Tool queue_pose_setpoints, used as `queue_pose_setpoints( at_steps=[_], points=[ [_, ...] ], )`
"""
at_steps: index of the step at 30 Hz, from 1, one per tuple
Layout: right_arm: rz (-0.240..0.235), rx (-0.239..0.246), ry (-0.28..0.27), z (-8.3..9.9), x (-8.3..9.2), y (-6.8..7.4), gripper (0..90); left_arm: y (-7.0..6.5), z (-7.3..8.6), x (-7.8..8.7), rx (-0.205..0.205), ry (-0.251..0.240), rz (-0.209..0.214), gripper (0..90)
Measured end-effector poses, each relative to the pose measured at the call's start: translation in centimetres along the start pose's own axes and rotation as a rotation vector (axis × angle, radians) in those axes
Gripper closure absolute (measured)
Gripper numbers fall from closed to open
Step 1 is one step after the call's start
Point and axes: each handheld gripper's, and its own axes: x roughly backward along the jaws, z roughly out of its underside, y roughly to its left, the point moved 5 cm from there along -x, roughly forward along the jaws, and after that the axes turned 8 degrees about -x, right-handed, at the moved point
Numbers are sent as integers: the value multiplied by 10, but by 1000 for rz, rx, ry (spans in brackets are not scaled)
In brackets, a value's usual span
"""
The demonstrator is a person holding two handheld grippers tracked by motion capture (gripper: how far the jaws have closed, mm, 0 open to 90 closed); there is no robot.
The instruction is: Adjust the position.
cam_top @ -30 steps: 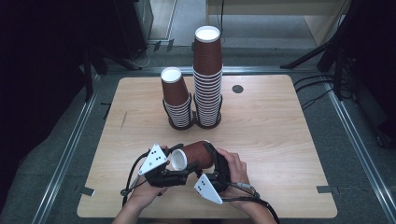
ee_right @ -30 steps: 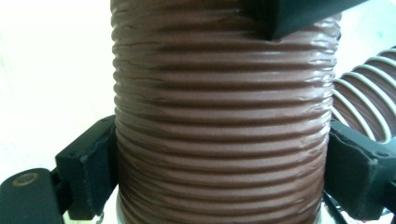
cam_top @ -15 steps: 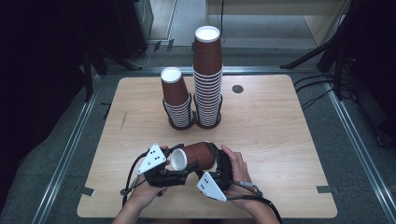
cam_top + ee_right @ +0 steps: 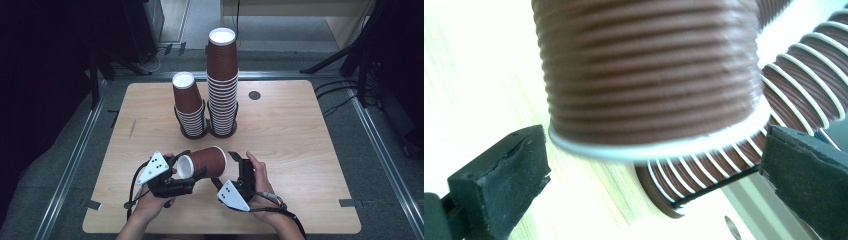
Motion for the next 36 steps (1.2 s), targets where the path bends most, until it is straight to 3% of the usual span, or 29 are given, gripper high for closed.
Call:
queue_pose_setpoints(
  at_steps=[5,9,16,21,26,36],
  points=[
    [21,-43,12,2,1,-3,0,3,-1,1,24,-28,-10,218],
    [39,-91,30,4,2,-3,0,5,2,0,10,-28,-37,217],
    [47,-294,55,6,4,-9,0,10,4,-1,13,-71,-79,217],
    [79,-495,75,3,7,-18,0,12,4,0,23,-110,-102,216],
    [127,-679,66,-2,10,-29,0,10,3,1,2,-144,-123,215],
    [118,-933,28,-13,16,-36,0,9,5,-1,-13,-152,-128,215]
  ],
)
